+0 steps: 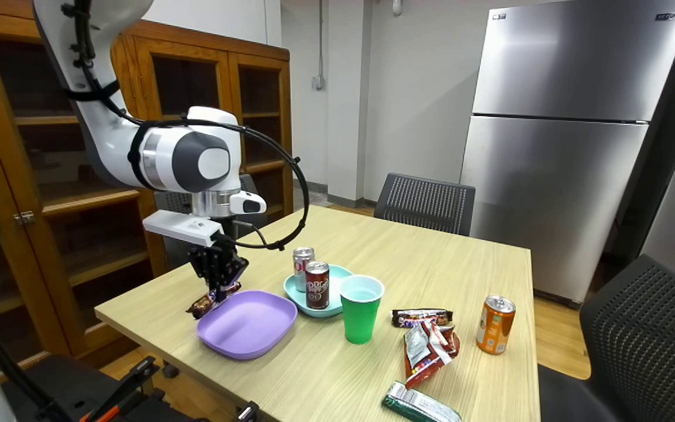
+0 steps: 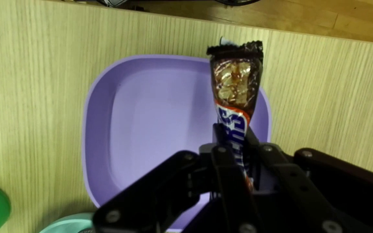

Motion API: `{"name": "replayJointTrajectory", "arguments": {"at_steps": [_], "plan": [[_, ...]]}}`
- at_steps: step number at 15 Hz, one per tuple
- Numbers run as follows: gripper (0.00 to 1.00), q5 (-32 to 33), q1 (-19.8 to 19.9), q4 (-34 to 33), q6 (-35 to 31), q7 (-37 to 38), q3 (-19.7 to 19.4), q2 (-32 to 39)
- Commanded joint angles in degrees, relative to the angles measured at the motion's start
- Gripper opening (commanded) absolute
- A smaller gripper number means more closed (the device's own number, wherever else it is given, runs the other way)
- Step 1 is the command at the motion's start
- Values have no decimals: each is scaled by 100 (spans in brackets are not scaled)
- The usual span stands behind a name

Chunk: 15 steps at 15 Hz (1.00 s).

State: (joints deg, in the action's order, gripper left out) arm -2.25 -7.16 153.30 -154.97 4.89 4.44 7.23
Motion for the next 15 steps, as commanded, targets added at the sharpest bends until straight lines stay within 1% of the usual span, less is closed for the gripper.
{"name": "replayJointTrajectory", "arguments": {"at_steps": [1, 6, 11, 15], "plan": [[3, 67, -184, -143, -171, 608, 113, 332], [3, 129, -368, -435, -527, 948, 2, 840], [3, 94, -406, -821, -574, 1082, -155, 1196], [3, 47, -368, -930, -565, 1012, -217, 1246]]}}
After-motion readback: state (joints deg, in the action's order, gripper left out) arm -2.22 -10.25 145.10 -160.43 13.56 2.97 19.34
